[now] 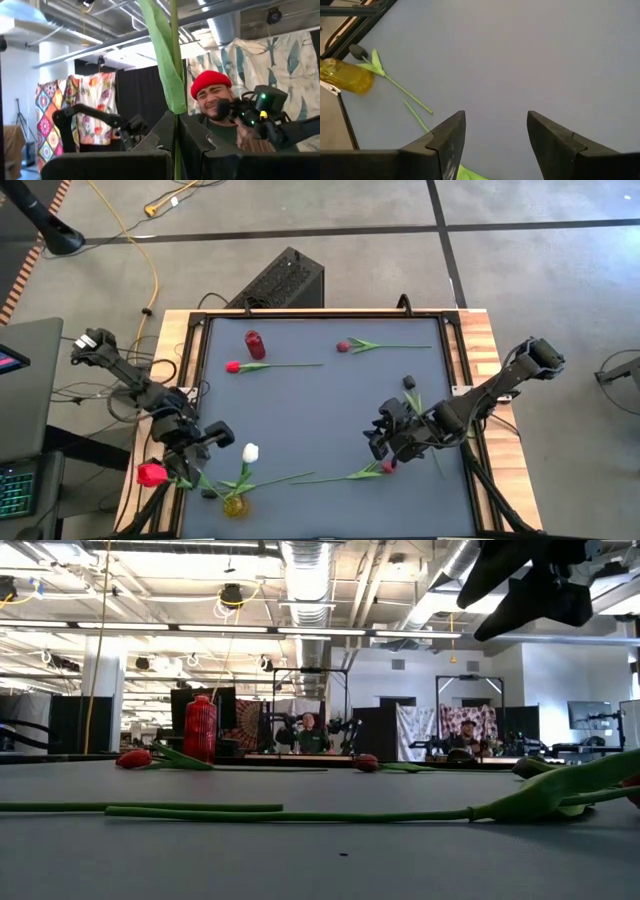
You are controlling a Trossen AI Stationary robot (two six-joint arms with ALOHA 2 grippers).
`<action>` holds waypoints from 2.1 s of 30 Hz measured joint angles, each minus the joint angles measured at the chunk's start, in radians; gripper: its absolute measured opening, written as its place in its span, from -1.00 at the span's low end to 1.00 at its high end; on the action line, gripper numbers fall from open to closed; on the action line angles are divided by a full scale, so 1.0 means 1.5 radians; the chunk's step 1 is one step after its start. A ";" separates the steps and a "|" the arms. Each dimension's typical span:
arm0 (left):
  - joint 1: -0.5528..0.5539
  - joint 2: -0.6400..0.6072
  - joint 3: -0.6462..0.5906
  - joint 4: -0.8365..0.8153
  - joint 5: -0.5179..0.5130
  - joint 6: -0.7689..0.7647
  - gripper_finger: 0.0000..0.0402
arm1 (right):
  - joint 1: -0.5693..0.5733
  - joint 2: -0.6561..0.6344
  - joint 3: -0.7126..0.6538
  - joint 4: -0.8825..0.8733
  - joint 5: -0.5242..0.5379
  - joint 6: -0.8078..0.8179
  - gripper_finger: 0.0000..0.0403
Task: Sort flowers into vase by color
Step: Put the bottom left red tulip into the yellow vase
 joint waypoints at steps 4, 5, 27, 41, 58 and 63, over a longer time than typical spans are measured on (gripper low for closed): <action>-0.010 0.030 0.000 -0.001 -0.011 0.000 -1.00 | 0.011 0.000 0.000 0.001 0.009 0.000 0.19; -0.011 0.037 0.000 -0.001 -0.011 0.000 -1.00 | 0.014 0.000 0.000 0.000 0.009 0.000 0.19; -0.019 0.048 -0.093 0.129 -0.049 -0.070 -1.00 | 0.017 0.000 0.000 -0.005 0.015 -0.046 0.19; -0.036 0.085 -0.170 0.267 -0.130 -0.088 -1.00 | 0.011 0.000 0.000 -0.005 0.015 -0.045 0.19; -0.063 0.197 -0.202 0.410 -0.232 -0.164 -1.00 | 0.011 0.000 0.000 -0.006 0.015 -0.048 0.19; -0.071 0.221 -0.201 0.422 -0.234 -0.150 -1.00 | 0.011 0.000 0.000 -0.006 0.014 -0.050 0.19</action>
